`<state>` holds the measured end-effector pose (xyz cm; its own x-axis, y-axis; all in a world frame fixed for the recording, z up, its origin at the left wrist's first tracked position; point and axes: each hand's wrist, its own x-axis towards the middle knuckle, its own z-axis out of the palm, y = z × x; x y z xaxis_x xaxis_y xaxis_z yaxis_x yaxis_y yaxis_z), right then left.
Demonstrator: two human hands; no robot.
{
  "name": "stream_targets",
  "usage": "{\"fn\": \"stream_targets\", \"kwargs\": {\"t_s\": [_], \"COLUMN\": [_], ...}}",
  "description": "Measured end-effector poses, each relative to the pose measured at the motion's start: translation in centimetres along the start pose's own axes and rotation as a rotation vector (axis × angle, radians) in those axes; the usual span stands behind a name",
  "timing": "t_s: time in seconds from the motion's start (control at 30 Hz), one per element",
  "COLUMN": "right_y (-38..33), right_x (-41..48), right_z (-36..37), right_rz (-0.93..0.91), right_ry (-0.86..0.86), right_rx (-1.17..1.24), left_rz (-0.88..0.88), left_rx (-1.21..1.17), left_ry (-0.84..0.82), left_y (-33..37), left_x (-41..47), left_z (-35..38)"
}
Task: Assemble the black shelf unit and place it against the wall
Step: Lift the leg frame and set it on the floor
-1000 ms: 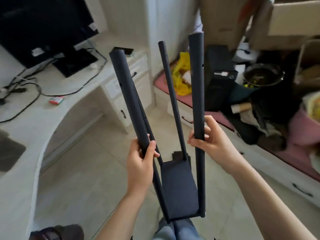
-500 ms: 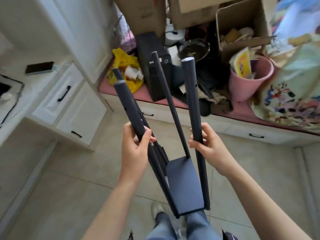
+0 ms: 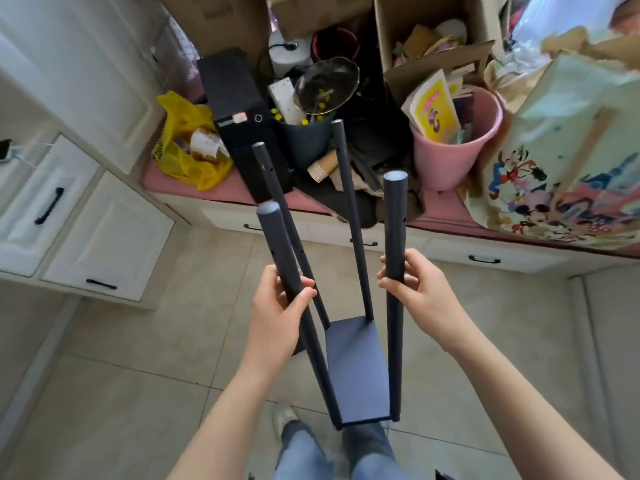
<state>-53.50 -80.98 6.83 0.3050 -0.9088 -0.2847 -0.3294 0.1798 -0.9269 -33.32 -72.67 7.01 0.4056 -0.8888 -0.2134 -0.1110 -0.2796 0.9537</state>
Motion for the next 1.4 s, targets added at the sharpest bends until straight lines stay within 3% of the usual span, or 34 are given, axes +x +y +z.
{"fn": "stream_targets", "kwargs": {"t_s": [0.3,0.67,1.0,1.4], "right_y": [5.8,15.8,25.0,30.9], "right_x": [2.6,7.4,11.5,13.6], "right_z": [-5.0,-4.5,-1.3,2.0], "right_rz": [0.128,0.365,0.46,0.502], "right_ry": [0.089,0.181,0.259,0.283], "right_rx": [-0.022,-0.064,-0.129,-0.087], "left_rz": [-0.156,-0.267,-0.367,-0.433], "left_rx": [0.118,0.433,0.465,0.388], "left_ry": [-0.103,-0.227,-0.184,-0.1], "left_y": [-4.3,-13.7,-22.3,-28.7], "left_x": [3.4,9.1,12.1,13.3], "left_z": [7.3,12.2,15.0,16.1]}}
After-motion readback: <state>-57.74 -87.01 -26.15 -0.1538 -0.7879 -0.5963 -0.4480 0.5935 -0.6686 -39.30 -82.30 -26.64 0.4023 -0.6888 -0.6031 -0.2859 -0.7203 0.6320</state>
